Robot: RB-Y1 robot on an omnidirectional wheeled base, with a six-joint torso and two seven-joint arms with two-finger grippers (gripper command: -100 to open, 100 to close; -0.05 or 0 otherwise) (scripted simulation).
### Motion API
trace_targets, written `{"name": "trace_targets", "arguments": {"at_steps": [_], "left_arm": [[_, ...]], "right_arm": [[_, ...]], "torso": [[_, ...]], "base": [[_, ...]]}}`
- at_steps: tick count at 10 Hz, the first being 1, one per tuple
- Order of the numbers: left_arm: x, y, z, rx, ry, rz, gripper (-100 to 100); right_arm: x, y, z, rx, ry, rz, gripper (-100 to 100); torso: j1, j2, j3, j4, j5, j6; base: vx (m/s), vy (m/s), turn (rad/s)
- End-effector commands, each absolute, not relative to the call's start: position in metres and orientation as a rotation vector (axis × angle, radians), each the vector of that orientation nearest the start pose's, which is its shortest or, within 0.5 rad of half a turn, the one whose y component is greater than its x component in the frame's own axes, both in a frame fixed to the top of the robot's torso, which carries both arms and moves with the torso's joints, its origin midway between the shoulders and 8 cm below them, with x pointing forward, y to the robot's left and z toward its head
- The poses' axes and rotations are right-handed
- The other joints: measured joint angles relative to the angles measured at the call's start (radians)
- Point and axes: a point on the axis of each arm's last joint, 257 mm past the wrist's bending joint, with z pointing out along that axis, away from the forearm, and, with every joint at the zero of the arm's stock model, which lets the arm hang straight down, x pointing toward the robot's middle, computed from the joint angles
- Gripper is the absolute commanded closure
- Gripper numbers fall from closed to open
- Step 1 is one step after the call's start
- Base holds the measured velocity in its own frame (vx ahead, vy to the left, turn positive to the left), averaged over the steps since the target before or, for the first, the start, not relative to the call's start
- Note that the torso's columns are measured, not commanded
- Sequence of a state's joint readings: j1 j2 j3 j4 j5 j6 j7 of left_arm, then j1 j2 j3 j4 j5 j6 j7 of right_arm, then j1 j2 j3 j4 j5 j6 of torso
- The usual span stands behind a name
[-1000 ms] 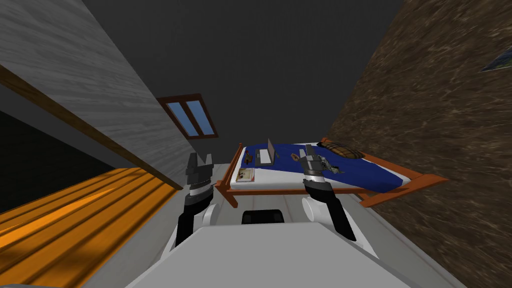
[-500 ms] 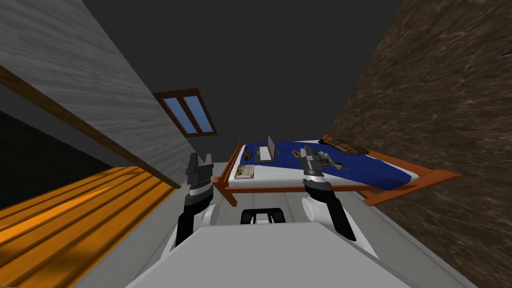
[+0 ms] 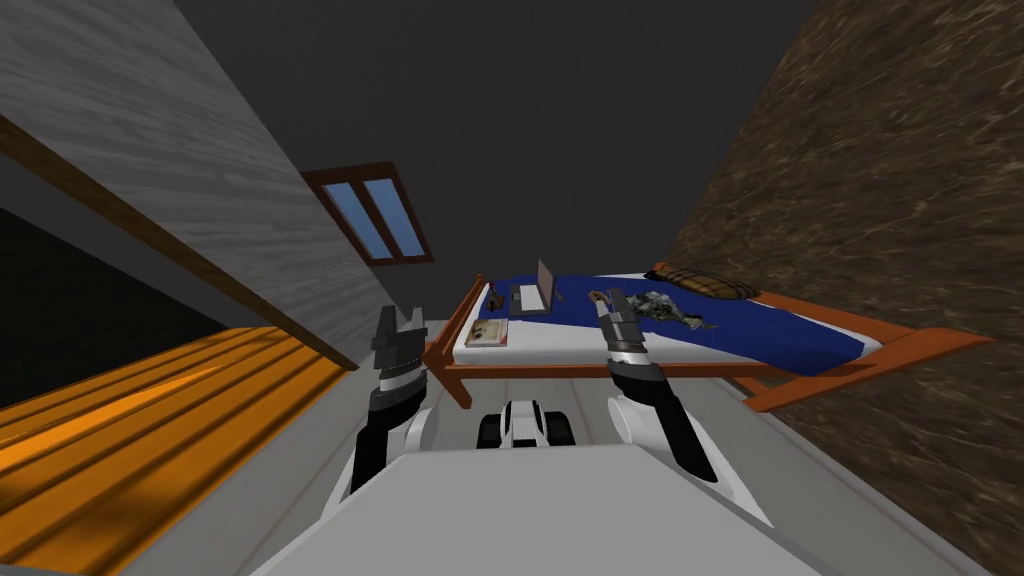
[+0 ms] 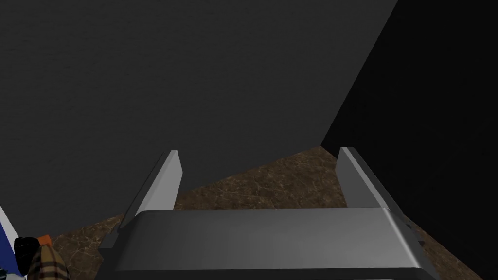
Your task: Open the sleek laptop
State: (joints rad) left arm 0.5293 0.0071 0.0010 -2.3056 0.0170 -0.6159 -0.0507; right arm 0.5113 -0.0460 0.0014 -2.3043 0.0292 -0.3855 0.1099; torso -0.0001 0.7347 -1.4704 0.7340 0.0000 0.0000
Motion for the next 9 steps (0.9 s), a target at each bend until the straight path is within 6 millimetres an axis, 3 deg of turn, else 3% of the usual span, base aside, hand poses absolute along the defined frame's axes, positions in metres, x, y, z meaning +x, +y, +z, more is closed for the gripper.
{"name": "trace_targets", "arguments": {"at_steps": [1, 5, 9], "left_arm": [[0.315, 0.279, 0.048, -0.552, 0.538, -1.279, 0], [0.315, 0.279, 0.048, -0.552, 0.538, -1.279, 0], [0.315, 0.279, 0.047, -0.552, 0.538, -1.279, 0]], "right_arm": [[0.364, -0.275, -0.005, 0.577, 0.869, 1.083, -100], [0.375, -0.285, -0.033, 0.473, 1.043, 0.899, -100], [0.385, -0.312, -0.064, 0.363, 1.199, 0.653, -100]], "torso": [[0.0, 0.002, -0.005, 0.003, 0.0, 0.0], [0.0, 0.003, -0.006, 0.004, 0.0, 0.0], [0.0, 0.003, -0.006, 0.004, 0.0, 0.0]], "base": [[-0.006, 0.0, 0.074], [-0.005, 0.003, 0.115], [-0.01, 0.008, 0.126]]}}
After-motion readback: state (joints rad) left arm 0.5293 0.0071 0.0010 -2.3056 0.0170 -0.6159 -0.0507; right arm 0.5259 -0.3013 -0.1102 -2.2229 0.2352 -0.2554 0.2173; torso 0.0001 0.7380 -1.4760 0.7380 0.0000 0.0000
